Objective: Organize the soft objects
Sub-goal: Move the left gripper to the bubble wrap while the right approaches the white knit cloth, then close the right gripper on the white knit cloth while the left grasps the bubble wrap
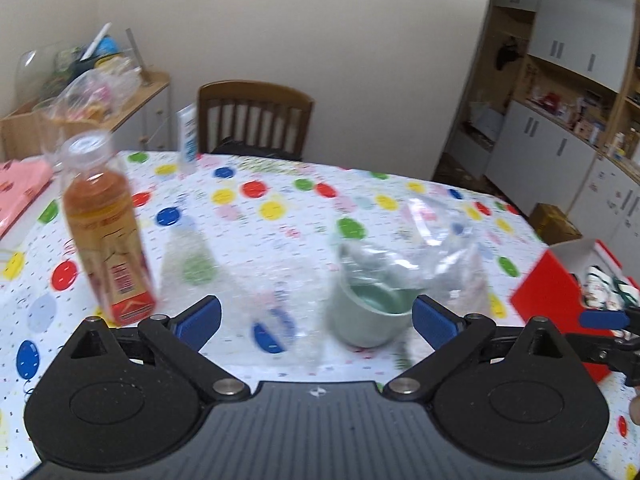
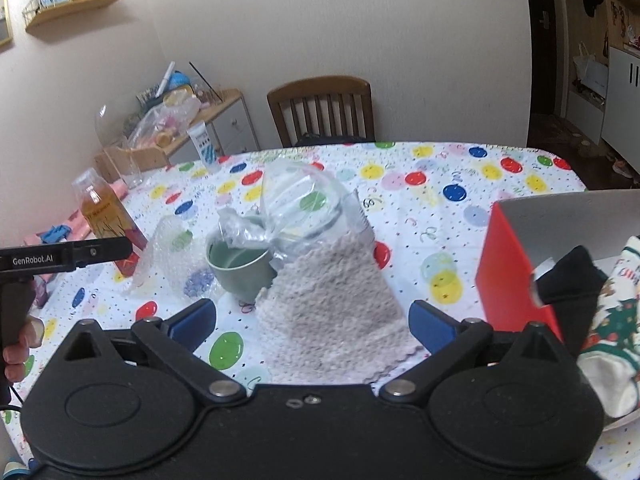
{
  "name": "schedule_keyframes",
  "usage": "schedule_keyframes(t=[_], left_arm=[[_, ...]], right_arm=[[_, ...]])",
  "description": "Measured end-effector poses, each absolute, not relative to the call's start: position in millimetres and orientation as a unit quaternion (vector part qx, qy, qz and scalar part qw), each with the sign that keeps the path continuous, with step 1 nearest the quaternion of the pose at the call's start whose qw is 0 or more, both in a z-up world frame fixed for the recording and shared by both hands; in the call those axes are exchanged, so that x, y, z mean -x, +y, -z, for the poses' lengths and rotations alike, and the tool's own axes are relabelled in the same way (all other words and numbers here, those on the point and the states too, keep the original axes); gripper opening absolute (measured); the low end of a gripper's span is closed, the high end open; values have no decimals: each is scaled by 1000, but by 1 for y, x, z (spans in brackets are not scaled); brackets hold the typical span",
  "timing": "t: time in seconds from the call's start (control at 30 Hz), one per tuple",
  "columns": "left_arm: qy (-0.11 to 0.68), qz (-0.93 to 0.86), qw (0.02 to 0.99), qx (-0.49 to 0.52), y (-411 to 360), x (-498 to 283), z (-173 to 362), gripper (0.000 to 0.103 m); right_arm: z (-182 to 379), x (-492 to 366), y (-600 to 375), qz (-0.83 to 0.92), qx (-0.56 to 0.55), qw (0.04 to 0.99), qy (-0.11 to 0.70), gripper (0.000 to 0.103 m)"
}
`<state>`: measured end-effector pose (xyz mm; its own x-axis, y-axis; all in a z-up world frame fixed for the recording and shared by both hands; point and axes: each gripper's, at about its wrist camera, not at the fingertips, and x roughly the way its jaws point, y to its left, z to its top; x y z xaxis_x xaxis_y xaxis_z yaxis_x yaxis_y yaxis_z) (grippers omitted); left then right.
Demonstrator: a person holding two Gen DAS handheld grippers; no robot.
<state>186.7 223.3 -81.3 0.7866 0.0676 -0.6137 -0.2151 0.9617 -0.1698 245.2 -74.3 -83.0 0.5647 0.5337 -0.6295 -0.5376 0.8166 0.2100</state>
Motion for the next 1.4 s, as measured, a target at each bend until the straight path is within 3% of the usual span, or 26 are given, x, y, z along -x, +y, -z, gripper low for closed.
schedule_keyframes(t=[0.7, 0.83, 1.07, 1.2, 1.4], left_arm=[[382, -124, 912, 85, 266, -245, 147, 102], [398, -127, 905, 81, 265, -254, 159, 102], [410, -131, 899, 84, 266, -261, 172, 100], [414, -137, 895, 89, 268, -261, 174, 78], [414, -145, 892, 107, 272, -259, 174, 51]], right_arm=[[151, -269, 3, -230, 50, 879, 416, 101], [161, -272, 7, -211, 47, 881, 420, 99], [174, -276, 9, -196, 44, 877, 437, 86], [176, -276, 8, -190, 46, 878, 437, 77], [175, -276, 5, -181, 51, 880, 436, 55]])
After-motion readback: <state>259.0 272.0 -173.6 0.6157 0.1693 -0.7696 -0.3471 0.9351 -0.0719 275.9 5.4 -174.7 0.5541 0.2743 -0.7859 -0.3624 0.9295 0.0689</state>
